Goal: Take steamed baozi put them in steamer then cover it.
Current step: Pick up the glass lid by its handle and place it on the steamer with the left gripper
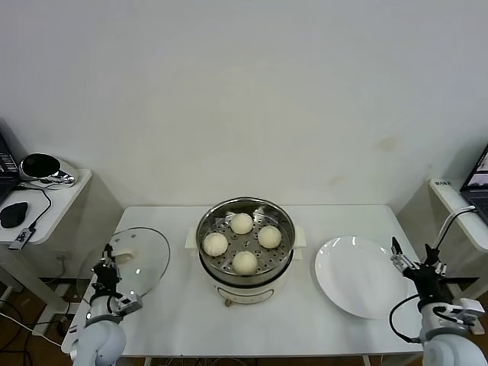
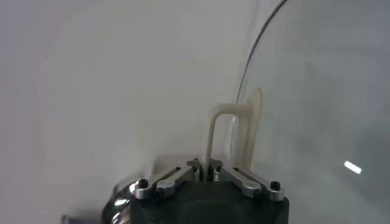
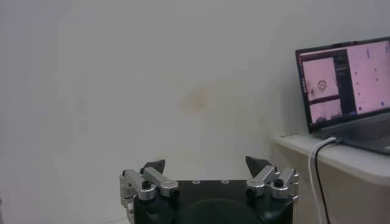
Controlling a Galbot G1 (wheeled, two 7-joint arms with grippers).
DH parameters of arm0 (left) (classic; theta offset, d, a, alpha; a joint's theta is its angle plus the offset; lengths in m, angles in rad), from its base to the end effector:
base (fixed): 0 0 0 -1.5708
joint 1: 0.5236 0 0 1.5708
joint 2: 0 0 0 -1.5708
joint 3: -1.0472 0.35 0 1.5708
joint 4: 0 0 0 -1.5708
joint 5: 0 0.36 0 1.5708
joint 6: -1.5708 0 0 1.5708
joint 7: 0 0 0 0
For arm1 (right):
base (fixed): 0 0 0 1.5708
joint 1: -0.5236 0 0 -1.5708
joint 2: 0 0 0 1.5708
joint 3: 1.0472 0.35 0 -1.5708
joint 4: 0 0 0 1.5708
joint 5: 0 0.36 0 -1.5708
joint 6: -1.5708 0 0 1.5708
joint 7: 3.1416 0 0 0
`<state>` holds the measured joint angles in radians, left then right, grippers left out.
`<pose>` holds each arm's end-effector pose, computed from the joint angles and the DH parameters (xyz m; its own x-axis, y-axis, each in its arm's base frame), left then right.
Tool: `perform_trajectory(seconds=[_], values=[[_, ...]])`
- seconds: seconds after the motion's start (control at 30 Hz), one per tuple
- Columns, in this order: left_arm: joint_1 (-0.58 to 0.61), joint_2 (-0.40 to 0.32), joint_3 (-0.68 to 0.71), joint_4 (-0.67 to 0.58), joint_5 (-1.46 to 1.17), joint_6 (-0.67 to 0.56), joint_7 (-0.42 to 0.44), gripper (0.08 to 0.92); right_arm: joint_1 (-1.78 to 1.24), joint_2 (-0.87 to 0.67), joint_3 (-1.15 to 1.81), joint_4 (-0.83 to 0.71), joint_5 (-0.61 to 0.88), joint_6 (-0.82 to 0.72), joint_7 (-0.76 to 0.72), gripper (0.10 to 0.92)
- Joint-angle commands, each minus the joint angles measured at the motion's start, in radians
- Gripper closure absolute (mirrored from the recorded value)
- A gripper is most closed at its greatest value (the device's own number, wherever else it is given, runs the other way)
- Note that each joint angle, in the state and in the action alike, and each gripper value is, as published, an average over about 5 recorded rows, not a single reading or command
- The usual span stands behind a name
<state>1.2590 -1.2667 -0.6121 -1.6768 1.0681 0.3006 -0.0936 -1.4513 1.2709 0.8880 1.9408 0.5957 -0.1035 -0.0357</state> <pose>0.2880 0.1236 -0.3566 -0.9334 -0.3564 0.0425 -0.0148 0.1565 0.9876 0.2197 -0.1792 -0.2839 -0.9871 0.1574 0.0295 0.1601 0.9687 0.1895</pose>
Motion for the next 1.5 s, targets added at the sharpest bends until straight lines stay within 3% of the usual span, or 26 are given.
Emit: perform_trajectory(seconds=[0.03,0.23,0.6,1.07,1.3,1.5], values=[[0.011,0.028,0.048,-0.376,0.142,0.393,0.212,0.851,0.0,0.02,-0.014,0.006,-0.022,-0.004,0.004,0.203],[-0.05,-0.009,0.163,-0.412,0.278,0.447,0.31,0.851,-0.027,0.05,-0.013,0.025,-0.116,0.014,0.001,0.203],[-0.115,-0.071,0.316,-0.475,0.376,0.446,0.386,0.851,-0.043,0.118,-0.007,0.018,-0.182,0.048,0.002,0.203],[-0.302,-0.235,0.517,-0.249,0.465,0.458,0.423,0.851,-0.035,0.173,0.004,-0.019,-0.22,0.073,0.0,0.203],[-0.35,-0.322,0.603,-0.171,0.497,0.471,0.4,0.851,-0.034,0.171,0.026,-0.033,-0.221,0.08,0.0,0.203],[-0.353,-0.338,0.695,-0.138,0.495,0.476,0.397,0.851,-0.034,0.18,0.044,-0.029,-0.221,0.079,0.0,0.203]])
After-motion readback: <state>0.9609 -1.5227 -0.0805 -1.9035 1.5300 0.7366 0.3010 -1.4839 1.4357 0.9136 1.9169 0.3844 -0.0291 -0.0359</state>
